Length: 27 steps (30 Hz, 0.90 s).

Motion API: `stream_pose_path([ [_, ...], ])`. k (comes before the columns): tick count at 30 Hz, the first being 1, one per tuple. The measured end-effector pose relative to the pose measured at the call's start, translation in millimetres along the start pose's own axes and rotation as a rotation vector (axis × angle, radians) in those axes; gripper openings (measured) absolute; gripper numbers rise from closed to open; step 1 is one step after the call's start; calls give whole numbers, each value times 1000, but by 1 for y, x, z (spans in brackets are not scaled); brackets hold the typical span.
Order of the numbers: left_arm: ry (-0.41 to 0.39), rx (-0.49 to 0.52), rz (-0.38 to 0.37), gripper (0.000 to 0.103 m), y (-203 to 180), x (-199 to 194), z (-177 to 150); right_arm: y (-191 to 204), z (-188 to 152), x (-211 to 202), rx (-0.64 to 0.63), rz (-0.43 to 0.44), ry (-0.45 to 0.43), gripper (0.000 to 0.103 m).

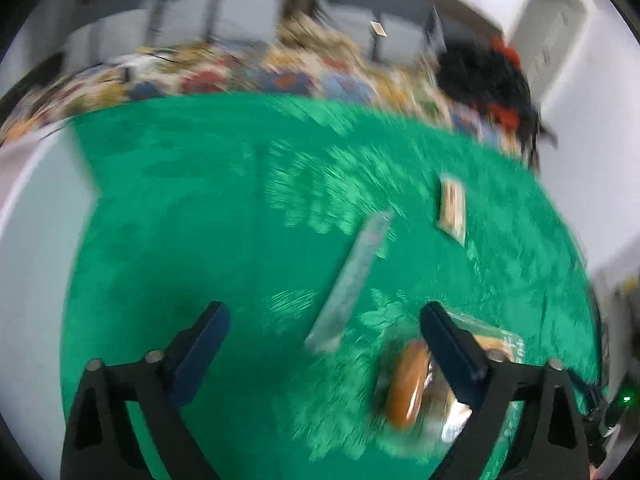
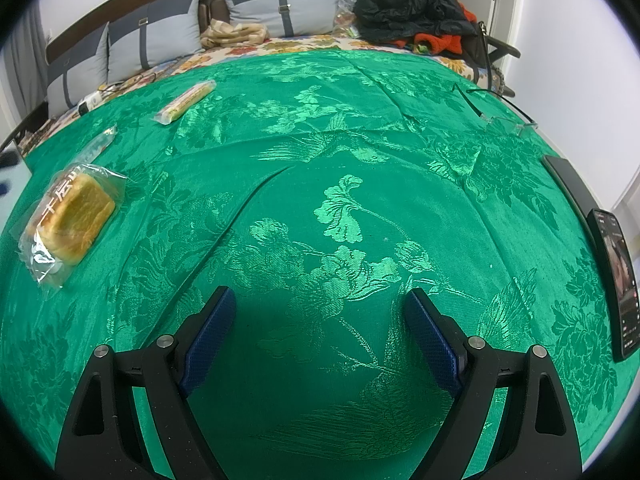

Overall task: Organize snacks
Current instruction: 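Grasp the clear plastic stick pack with the left tool and lift it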

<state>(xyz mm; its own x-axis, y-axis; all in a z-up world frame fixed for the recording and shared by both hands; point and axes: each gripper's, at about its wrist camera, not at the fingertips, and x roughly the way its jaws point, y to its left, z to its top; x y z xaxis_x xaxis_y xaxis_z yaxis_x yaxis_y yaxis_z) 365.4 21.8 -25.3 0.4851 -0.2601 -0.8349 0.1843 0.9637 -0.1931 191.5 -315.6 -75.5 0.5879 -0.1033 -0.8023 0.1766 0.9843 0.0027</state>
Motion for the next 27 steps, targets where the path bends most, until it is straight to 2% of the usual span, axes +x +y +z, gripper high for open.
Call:
stream_pose_path([
  [1, 28, 50, 37, 75, -9, 12, 7, 0, 0, 0, 0, 0, 0, 89],
  [3, 76, 117, 82, 73, -20, 36, 15, 0, 0, 0, 0, 0, 0, 89],
  [6, 148, 129, 73, 71, -24, 64, 15, 0, 0, 0, 0, 0, 0, 89],
  [7, 160, 139, 77, 66, -24, 68, 13, 0, 0, 0, 0, 1, 0, 89],
  [8, 132, 165, 96, 56, -29, 68, 11, 0, 0, 0, 1, 1, 0, 89],
  [9, 115, 187, 106, 29, -33, 66, 7, 0, 0, 0, 1, 1, 0, 89],
  [10, 112, 186, 84, 19, -32, 65, 7, 0, 0, 0, 1, 1, 0, 89],
  [11, 116, 179, 75, 18, -28, 63, 6, 0, 0, 0, 1, 1, 0, 89],
  [14, 100, 166, 125, 17, -13, 53, -1, 0, 0, 0, 0, 1, 0, 89],
  [17, 68, 81, 138, 17, 13, 27, -21, 0, 0, 0, 1, 1, 0, 89],
  [21, 41, 6, 140, 17, 41, -19, -64, 0, 0, 0, 1, 0, 0, 89],
  [27, 26, 16, 177, 17, 43, -69, -138, 0, 0, 0, 1, 0, 0, 89],
])
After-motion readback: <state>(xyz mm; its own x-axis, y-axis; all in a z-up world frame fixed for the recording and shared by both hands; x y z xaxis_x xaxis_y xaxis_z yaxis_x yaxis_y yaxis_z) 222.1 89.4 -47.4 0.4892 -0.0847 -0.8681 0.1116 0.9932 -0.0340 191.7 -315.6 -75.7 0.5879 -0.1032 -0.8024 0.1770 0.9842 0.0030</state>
